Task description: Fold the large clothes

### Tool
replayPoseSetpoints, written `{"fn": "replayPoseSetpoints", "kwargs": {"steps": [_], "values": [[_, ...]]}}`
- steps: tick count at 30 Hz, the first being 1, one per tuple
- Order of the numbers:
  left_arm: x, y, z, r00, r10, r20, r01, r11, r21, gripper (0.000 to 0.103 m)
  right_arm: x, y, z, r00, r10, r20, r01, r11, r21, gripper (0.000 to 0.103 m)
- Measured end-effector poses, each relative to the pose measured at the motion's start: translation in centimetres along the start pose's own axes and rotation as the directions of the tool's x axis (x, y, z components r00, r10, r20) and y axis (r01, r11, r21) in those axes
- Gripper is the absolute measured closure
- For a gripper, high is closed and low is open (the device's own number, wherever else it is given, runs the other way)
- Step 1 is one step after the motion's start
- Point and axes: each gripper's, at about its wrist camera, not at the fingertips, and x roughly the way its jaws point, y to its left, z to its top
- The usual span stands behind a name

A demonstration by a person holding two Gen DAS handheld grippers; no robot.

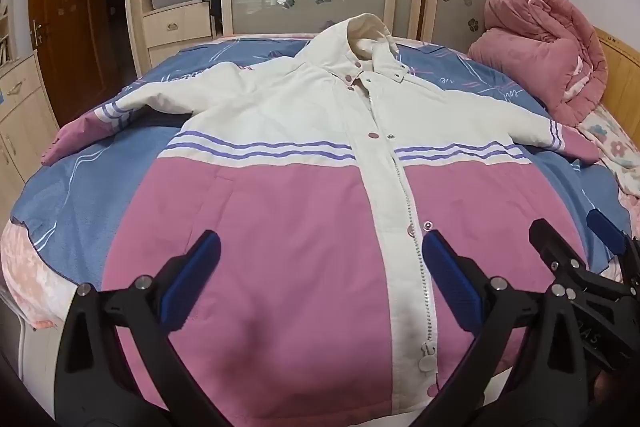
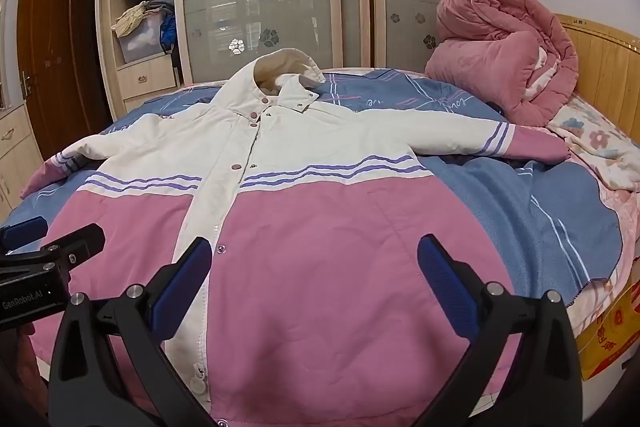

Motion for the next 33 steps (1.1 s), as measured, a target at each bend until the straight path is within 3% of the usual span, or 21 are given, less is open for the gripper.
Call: {"fn": "replayPoseSetpoints", "kwargs": {"steps": [4, 6, 33], "values": [[0.18, -0.09, 0.06, 1.0, -0.029, -0.001, 0.029, 1.0, -0.006, 0.002, 0.05, -0.03, 0.01, 1.0, 0.003, -0.002, -0.003, 1.0, -0.005, 0.001], [-0.36, -0.51, 0.02, 1.0, 0.002, 0.022, -0.002, 1.0, -0.011, 0.002, 0.07, -0.02, 0.04, 1.0, 0.005, -0.001, -0.005, 1.0, -0.008, 0.001], [0.18, -0.06, -0.48, 1.0, 0.026, 0.017, -0.026, 1.0, 0.003, 0.002, 0.05, -0.01, -0.13, 1.0, -0.011, 0.003, 0.011, 1.0, -0.002, 0.001]]}}
